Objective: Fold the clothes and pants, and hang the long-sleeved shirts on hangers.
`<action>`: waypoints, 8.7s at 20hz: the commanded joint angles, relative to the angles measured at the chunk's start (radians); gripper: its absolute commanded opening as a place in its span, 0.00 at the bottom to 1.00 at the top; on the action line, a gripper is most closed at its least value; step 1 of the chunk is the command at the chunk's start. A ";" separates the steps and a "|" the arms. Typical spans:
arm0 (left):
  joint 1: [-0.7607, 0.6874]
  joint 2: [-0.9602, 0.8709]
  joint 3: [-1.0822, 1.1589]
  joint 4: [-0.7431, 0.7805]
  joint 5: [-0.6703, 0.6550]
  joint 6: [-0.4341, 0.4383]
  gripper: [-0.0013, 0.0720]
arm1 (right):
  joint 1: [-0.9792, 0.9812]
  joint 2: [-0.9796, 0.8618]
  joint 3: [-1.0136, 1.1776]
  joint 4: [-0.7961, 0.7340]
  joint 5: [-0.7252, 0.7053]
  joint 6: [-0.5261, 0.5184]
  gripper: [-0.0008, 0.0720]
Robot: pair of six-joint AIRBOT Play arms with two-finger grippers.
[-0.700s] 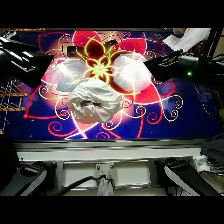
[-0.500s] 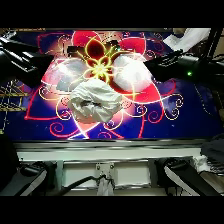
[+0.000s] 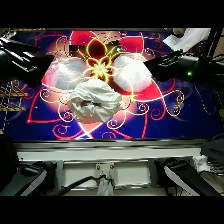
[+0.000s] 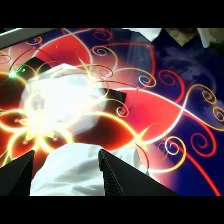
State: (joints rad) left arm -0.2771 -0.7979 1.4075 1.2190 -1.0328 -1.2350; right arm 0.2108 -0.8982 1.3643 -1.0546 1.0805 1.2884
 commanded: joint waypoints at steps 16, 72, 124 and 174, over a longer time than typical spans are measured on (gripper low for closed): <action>-0.014 -0.075 -0.339 0.038 0.136 0.186 0.81 | 0.001 -0.025 -0.007 -0.080 -0.005 -0.004 0.65; -0.245 -0.338 -0.143 0.352 0.488 0.174 0.03 | 0.678 -0.233 -0.619 -0.117 -0.929 1.372 0.52; -0.273 -0.198 -0.142 0.397 0.594 0.177 0.03 | 0.235 -0.069 -0.388 -0.136 -0.875 0.764 0.04; 0.134 -0.261 -0.248 0.319 -0.384 -0.336 0.11 | 0.430 -0.872 0.561 -0.173 0.292 0.246 0.04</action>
State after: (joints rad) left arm -0.1566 -1.0798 1.1400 1.5658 -1.4246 -1.5581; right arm 0.6369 -1.7691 1.9240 -1.2209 1.4273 1.5623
